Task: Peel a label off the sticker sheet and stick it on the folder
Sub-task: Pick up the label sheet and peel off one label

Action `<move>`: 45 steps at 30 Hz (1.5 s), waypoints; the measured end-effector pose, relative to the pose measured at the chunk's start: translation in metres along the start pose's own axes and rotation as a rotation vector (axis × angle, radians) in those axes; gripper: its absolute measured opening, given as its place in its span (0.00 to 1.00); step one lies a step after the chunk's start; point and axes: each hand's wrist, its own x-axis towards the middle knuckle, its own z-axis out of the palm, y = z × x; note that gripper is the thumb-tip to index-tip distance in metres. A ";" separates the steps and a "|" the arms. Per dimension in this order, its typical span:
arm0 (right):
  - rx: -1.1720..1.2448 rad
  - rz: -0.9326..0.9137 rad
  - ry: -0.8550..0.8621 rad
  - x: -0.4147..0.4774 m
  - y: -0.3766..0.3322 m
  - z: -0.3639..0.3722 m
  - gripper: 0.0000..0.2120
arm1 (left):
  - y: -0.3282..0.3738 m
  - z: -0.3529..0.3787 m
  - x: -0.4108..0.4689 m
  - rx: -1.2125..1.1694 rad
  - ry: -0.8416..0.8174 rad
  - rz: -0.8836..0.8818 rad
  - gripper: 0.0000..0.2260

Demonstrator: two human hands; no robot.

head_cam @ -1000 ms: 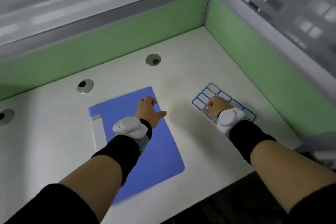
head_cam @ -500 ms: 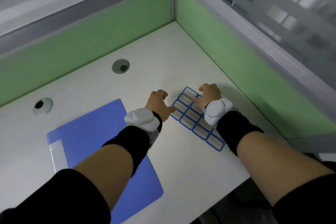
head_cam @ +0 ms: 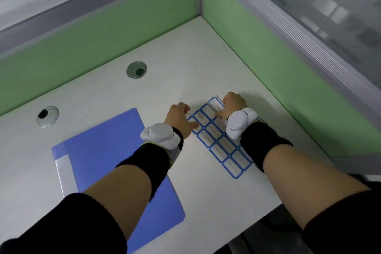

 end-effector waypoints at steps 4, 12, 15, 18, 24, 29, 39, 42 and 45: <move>-0.005 -0.021 -0.011 -0.006 0.000 0.000 0.12 | -0.006 -0.007 -0.007 -0.014 0.022 -0.005 0.23; 0.131 -0.243 0.035 -0.035 -0.034 -0.024 0.12 | -0.006 -0.047 -0.021 -0.062 0.115 0.006 0.19; 0.170 -0.303 0.055 -0.050 -0.055 -0.036 0.11 | -0.001 -0.072 -0.026 -0.052 0.176 0.018 0.19; 0.186 -0.403 0.068 -0.073 -0.083 -0.050 0.11 | 0.002 -0.106 -0.039 -0.079 0.256 0.041 0.18; 0.232 -0.547 0.084 -0.101 -0.126 -0.065 0.09 | 0.009 -0.153 -0.059 -0.133 0.302 0.066 0.11; 0.281 -0.662 0.092 -0.127 -0.164 -0.075 0.08 | 0.006 -0.195 -0.083 -0.193 0.391 0.116 0.08; 0.281 -0.868 0.018 -0.190 -0.237 -0.091 0.08 | -0.022 -0.274 -0.131 -0.335 0.451 0.236 0.02; 0.273 -0.905 0.007 -0.207 -0.253 -0.091 0.04 | -0.031 -0.289 -0.142 -0.373 0.499 0.253 0.05; 0.269 -0.948 0.033 -0.222 -0.271 -0.091 0.09 | -0.037 -0.303 -0.151 -0.398 0.557 0.257 0.10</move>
